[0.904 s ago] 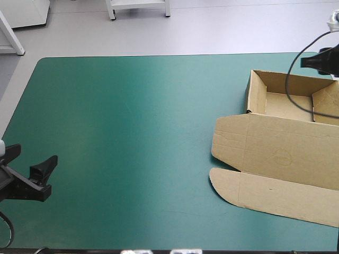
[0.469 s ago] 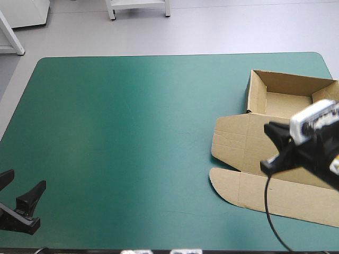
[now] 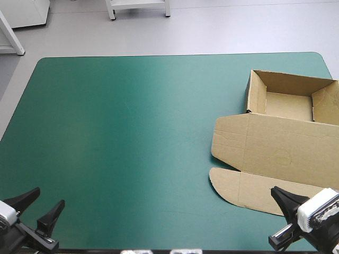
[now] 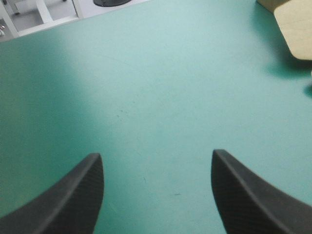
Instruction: Fold the box
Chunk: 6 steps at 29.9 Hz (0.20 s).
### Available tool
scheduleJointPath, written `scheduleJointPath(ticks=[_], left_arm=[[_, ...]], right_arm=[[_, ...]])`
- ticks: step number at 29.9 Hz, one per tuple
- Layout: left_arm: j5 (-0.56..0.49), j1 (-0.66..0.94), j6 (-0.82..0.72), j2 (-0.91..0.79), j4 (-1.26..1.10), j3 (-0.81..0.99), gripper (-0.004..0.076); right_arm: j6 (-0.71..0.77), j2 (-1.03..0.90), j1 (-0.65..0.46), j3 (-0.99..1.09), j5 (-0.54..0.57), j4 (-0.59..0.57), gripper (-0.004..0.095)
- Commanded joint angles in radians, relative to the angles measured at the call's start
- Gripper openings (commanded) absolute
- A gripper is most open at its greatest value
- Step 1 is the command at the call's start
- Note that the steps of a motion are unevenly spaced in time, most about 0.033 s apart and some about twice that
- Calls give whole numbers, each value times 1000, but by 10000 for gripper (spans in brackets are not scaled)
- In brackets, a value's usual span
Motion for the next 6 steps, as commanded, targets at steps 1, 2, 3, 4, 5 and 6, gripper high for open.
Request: scheduleJointPath(ticks=[1,2,3,4,5,6], left_arm=[[-113,-7,-1,-28,-64,89,445],[-123,-7,0,-42,-89,119,445],[-136,-7,3,-55,-102,146,445],[-148,-7,2,-69,-104,165,445],[-160,-7,2,-79,-104,185,445],[-165,-7,2,-89,-104,201,445]], right_arm=[[-9,-26,0,48,-72,6,-17],[-9,-33,0,67,-72,8,-17],[-9,-41,0,84,-74,13,-17],[-9,-44,0,101,-85,13,-17],[-9,-47,0,115,-95,13,-17],[-11,-51,0,127,-105,13,-17]])
